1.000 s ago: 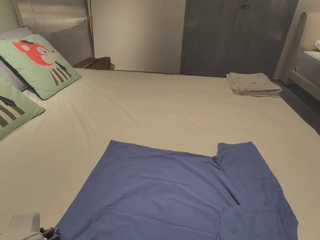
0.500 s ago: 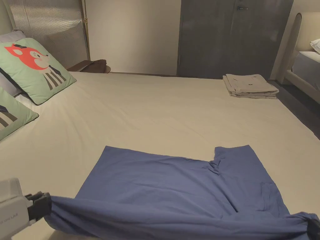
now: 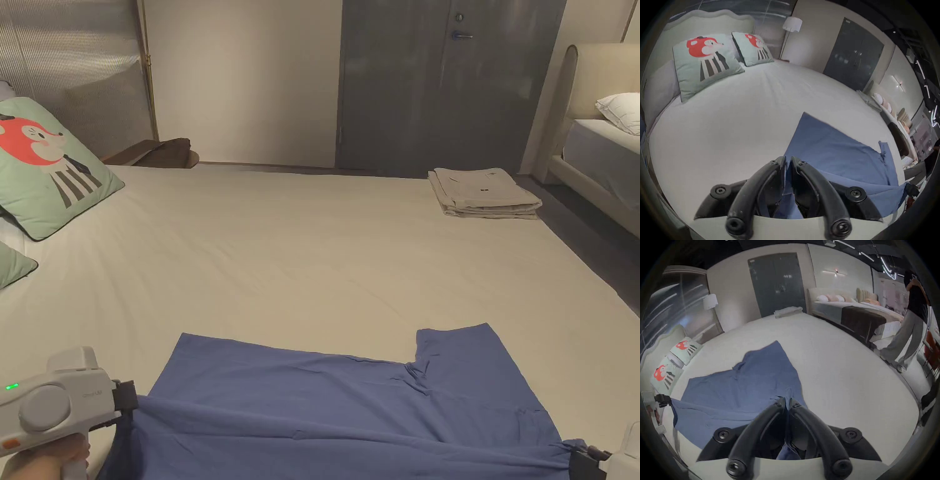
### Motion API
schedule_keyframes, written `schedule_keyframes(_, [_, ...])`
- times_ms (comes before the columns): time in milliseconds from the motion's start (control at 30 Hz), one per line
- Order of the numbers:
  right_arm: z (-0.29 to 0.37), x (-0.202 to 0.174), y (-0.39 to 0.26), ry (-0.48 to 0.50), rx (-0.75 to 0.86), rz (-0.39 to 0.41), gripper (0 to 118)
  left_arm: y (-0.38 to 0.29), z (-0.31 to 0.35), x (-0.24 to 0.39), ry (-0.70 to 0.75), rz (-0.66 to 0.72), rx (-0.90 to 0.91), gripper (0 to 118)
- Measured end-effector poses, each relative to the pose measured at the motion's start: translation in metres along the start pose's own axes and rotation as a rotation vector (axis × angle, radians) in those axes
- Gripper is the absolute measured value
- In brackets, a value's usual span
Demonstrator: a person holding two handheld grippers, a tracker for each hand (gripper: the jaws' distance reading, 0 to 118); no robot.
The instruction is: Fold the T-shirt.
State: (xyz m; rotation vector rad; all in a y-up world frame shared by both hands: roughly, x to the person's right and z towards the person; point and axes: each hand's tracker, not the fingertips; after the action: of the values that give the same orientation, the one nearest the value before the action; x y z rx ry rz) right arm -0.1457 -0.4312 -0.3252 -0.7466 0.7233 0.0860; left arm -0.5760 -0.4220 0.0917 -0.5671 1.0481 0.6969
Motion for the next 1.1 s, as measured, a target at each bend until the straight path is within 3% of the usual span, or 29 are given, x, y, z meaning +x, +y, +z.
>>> schedule_keyframes(67, [-0.014,0.007,-0.005,-0.02,-0.027,-0.031,3,-0.003,-0.018,0.002,0.021,-0.013,-0.024,5])
schedule_keyframes(300, [-0.028,0.003,-0.007,-0.067,-0.081,-0.02,3,-0.01,-0.041,0.006,0.052,-0.001,-0.059,5])
schedule_keyframes(567, [-0.041,0.004,-0.01,-0.091,-0.115,-0.041,5,-0.017,-0.043,0.006,0.079,-0.011,-0.074,15])
schedule_keyframes(600, [-0.042,0.004,-0.01,-0.095,-0.11,-0.041,10,-0.017,-0.041,0.006,0.078,-0.003,-0.066,23])
schedule_keyframes(633, [-0.039,0.004,-0.009,-0.112,-0.099,-0.03,25,-0.017,-0.037,0.005,0.09,0.002,-0.049,39])
schedule_keyframes(700, [-0.029,0.008,-0.008,-0.132,-0.037,-0.009,75,-0.014,-0.025,-0.001,0.047,0.003,0.015,78])
schedule_keyframes(733, [-0.019,0.01,-0.007,-0.122,0.016,-0.004,86,-0.015,-0.013,-0.001,0.028,-0.003,0.06,87])
schedule_keyframes(767, [-0.005,0.009,-0.006,-0.121,0.081,0.006,86,-0.017,0.002,0.0,0.022,-0.015,0.118,89])
schedule_keyframes(900, [0.044,-0.002,-0.013,-0.151,0.297,0.103,86,-0.032,0.058,0.001,0.002,-0.061,0.339,89])
schedule_keyframes(967, [0.062,-0.009,-0.018,-0.133,0.368,0.139,85,-0.041,0.08,0.001,-0.025,-0.094,0.383,82])
schedule_keyframes(1033, [0.078,-0.015,-0.023,-0.123,0.426,0.147,65,-0.053,0.101,0.004,-0.039,-0.125,0.424,48])
schedule_keyframes(1067, [0.085,-0.018,-0.026,-0.134,0.455,0.145,48,-0.057,0.107,0.004,-0.042,-0.147,0.44,28])
schedule_keyframes(1100, [0.093,-0.026,-0.028,-0.131,0.47,0.151,22,-0.062,0.113,0.005,-0.041,-0.169,0.442,10])
